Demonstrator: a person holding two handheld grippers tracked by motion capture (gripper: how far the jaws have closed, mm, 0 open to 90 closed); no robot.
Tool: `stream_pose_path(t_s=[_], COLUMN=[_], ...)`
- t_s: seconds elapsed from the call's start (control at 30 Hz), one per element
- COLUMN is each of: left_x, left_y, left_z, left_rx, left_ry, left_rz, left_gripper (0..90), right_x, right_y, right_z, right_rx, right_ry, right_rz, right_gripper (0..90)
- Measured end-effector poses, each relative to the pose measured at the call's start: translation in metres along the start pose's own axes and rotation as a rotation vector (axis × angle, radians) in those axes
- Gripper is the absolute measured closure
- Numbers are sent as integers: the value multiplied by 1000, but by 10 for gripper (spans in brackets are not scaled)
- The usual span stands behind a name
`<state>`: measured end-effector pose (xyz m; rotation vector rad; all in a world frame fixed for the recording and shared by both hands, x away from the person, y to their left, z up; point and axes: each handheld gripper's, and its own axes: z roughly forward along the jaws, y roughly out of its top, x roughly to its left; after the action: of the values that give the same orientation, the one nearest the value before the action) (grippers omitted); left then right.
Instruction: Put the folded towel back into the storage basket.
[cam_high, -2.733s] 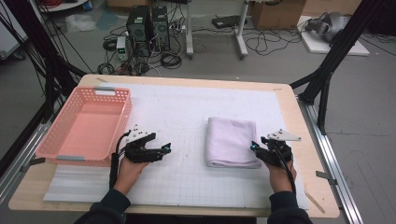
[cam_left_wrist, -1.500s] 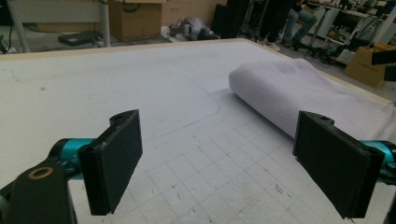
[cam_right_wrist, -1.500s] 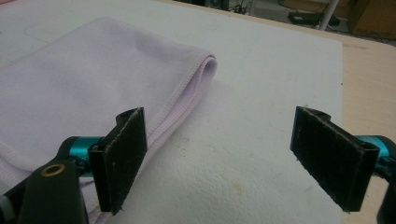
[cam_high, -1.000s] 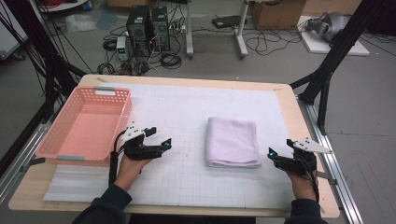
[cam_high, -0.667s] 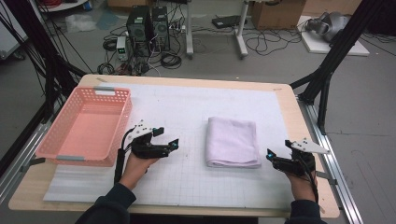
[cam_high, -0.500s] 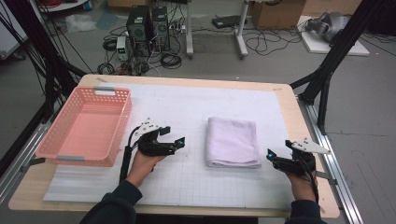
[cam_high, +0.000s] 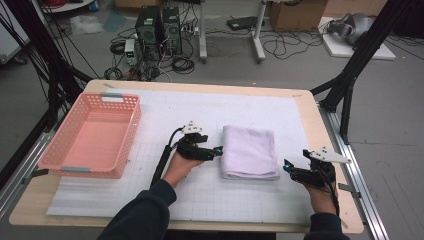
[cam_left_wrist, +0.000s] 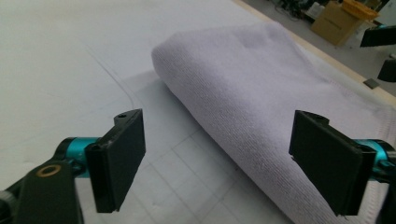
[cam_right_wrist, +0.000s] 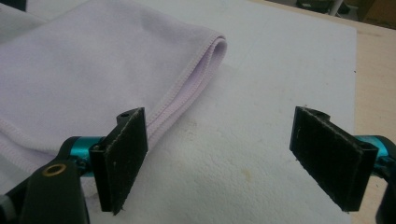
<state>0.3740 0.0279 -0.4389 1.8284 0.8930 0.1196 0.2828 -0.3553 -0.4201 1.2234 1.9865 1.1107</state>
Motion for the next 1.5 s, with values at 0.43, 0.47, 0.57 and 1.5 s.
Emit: stream_pose_path(t_s=[0.43,0.47,0.57,1.5], left_x=[-7,-9,-16,-14], left_y=[-2,-1,0,6], left_z=[31,33,41,19], left_rx=[64,77,119,4], left_ry=[-41,-35,-40,-138], left_rz=[-74,-69,-26,52], left_gripper=[226,230,243,720], right_x=[3,3,4,4], right_y=[1,1,1,0], right_z=[3,3,5,6], right_rx=[10,12,16,25], right_ry=[7,9,11,14], right_rz=[-18,-16,-25,-16], right_gripper=[182,182,182,182])
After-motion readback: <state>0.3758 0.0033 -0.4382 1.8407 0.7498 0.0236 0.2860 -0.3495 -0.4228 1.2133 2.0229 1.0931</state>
